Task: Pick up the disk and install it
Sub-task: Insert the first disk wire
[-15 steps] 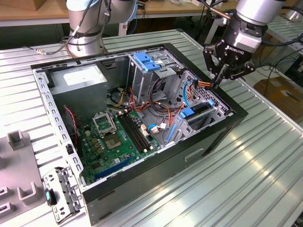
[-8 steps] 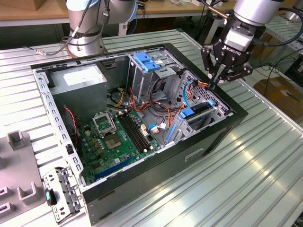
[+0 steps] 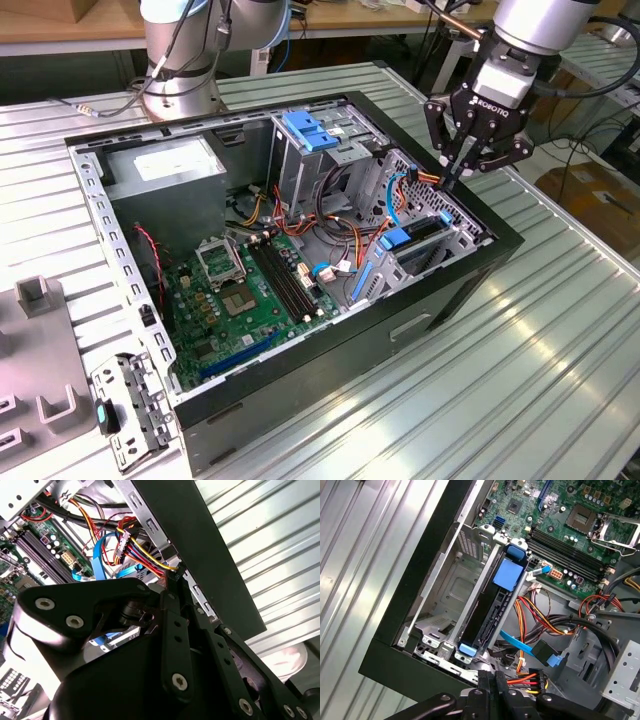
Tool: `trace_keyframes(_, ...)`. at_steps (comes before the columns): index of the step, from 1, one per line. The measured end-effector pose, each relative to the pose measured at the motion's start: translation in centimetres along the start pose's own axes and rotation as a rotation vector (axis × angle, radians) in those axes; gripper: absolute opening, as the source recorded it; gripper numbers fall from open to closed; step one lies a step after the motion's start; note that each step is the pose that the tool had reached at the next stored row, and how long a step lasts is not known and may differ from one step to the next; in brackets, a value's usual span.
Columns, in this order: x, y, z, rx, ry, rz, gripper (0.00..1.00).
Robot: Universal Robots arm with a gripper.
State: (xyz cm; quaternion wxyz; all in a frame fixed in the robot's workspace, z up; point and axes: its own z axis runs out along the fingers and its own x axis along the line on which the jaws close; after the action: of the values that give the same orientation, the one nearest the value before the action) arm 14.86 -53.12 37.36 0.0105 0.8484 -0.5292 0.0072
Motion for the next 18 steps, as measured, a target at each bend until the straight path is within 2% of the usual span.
trace_keyframes(18,0.0,0.0,0.0,-0.0002,-0.0001,0.008,0.16)
